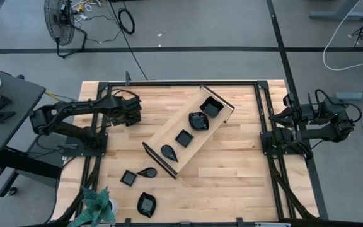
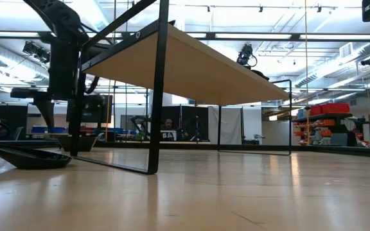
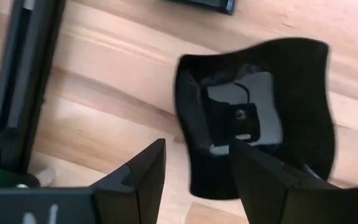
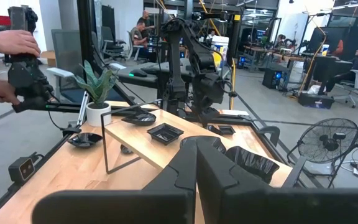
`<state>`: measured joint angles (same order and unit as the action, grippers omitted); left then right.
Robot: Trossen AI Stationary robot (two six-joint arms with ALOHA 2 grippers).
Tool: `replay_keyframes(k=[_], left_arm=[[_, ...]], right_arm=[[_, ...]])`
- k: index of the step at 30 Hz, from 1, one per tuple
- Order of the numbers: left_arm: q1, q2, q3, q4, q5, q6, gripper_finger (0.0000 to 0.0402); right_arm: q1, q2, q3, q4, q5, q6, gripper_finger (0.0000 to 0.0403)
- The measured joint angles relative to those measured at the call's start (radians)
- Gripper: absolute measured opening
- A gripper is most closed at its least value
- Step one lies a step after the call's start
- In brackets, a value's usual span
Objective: Pick & Place Mini shaped plates
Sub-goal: Stack the black wave square shaped bowl on top of the black wave square shaped bowl on the shelf
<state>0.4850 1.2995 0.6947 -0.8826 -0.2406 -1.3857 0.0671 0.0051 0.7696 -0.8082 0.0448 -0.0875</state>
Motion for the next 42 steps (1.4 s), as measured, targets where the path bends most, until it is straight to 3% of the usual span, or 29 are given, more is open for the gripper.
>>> replay_keyframes(k=[17, 31, 42], left_arm=[[0.0, 0.0, -0.1, 0.133, -0.062, -0.069, 0.0176], [0.0, 0.0, -0.1, 0.132, -0.063, -0.067, 0.0065], [0.0, 0.0, -0.099, 0.132, -0.063, -0.066, 0.0026]], right_arm=[[0.0, 0.0, 0.0, 0.0, 0.0, 0.0, 0.001], [0.0, 0.0, 0.0, 0.0, 0.0, 0.0, 0.001], [0.0, 0.0, 0.0, 0.0, 0.0, 0.0, 0.001]])
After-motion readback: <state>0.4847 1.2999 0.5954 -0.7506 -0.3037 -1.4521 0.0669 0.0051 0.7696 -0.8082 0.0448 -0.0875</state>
